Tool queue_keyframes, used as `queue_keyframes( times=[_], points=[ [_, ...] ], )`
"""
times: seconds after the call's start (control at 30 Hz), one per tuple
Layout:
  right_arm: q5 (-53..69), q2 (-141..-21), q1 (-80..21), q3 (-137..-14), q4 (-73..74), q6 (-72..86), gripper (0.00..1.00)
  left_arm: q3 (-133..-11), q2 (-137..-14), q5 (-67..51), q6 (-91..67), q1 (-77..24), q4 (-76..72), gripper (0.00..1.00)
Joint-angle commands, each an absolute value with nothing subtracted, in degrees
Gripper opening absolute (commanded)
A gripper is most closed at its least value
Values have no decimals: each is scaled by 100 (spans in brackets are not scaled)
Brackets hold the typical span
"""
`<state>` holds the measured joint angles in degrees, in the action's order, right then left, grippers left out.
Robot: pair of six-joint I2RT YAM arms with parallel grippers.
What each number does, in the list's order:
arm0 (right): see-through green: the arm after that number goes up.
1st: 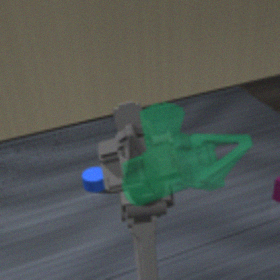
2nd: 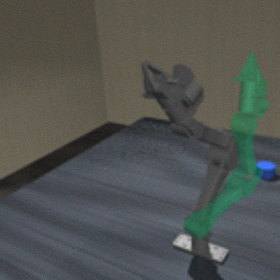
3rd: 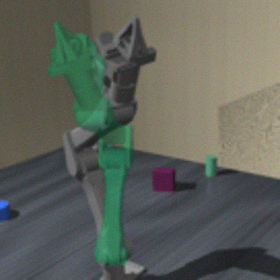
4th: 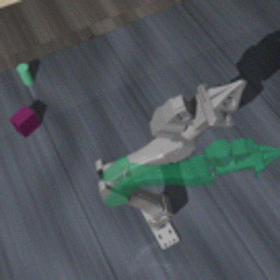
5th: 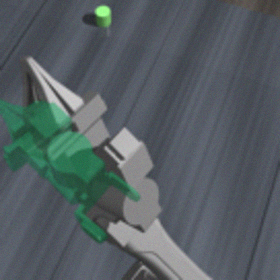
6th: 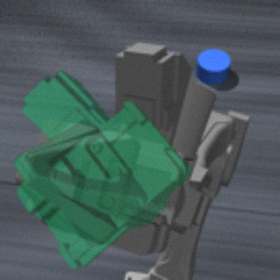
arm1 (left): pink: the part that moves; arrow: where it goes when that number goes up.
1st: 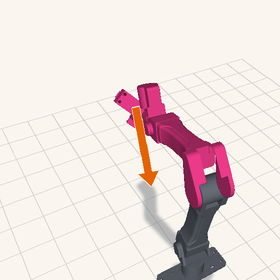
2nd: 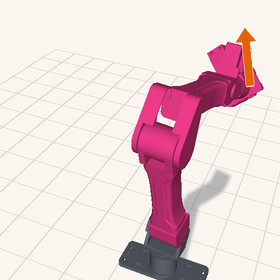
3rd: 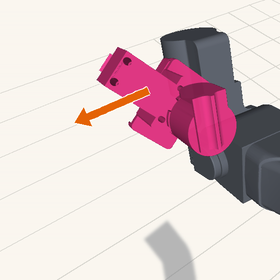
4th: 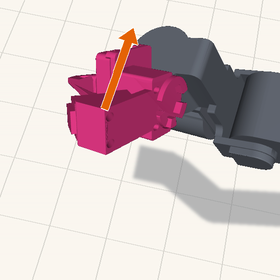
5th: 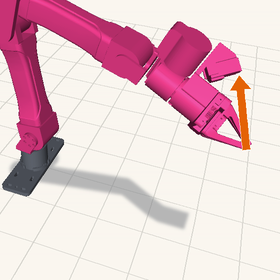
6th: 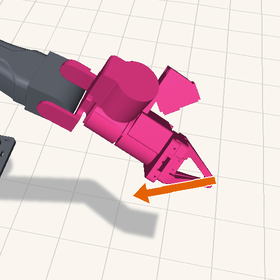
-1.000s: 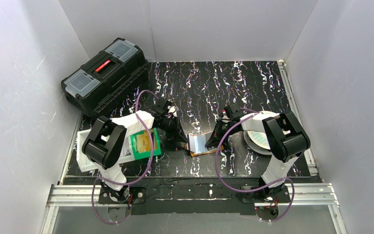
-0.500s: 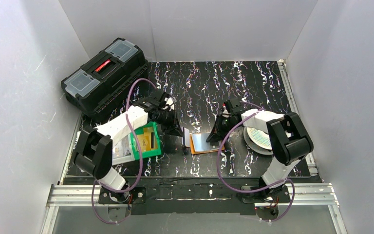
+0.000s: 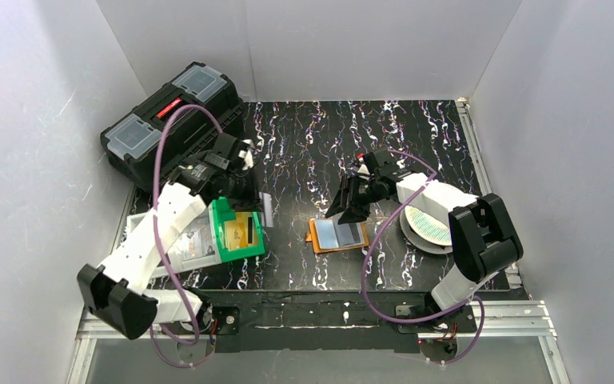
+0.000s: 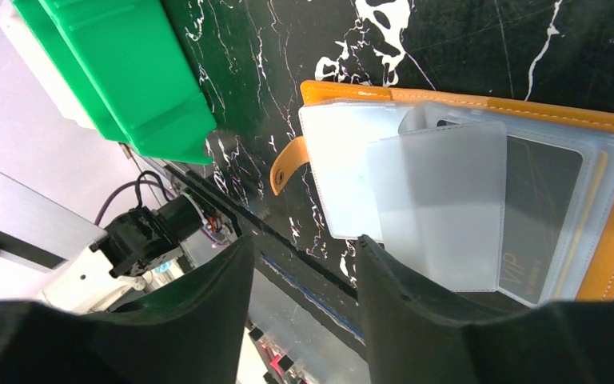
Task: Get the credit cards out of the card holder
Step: Place the credit card in the storage box.
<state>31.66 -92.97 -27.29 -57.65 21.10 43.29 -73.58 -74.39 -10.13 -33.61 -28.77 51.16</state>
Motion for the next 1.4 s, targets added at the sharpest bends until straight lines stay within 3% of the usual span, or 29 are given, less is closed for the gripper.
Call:
queue_keyframes(
  times=[0.0, 0.13, 0.33, 0.8, 0.83, 0.9, 0.93, 1.03, 1.17, 1.37],
  points=[
    [3232, -9256, -2768, -6009, 2228, 4231, 60, -7755, -6970, 1081, -3247, -2774, 6855, 0],
    [3227, -9260, -2777, -6057, 2277, 4128, 61, -7720, -6804, 2338, -3472, -2668, 7589, 0],
    [3116, -9242, -2777, -6115, 2449, 3915, 65, -7254, -7108, 3260, -3578, -2246, 7668, 0],
    [2796, -8892, -2777, -6075, 2826, 3651, 72, -6642, -8405, 3197, -2937, -1296, 6402, 0],
    [2769, -8881, -2777, -6074, 2846, 3642, 73, -6652, -8431, 3146, -2920, -1277, 6368, 7],
    [2703, -8827, -2777, -6078, 2899, 3613, 76, -6700, -8439, 3037, -2882, -1264, 6326, 34],
    [2651, -8806, -2777, -6078, 2919, 3605, 78, -6748, -8417, 2983, -2856, -1264, 6327, 42],
    [2580, -8765, -2777, -6074, 2955, 3587, 83, -6905, -8296, 2768, -2773, -1264, 6331, 56],
    [2447, -8730, -2777, -6057, 2997, 3581, 97, -7183, -8097, 2357, -2678, -1257, 6387, 58],
    [2160, -8655, -2777, -5950, 3095, 3599, 98, -7545, -7667, 632, -2620, -1361, 6051, 59]
  ],
)
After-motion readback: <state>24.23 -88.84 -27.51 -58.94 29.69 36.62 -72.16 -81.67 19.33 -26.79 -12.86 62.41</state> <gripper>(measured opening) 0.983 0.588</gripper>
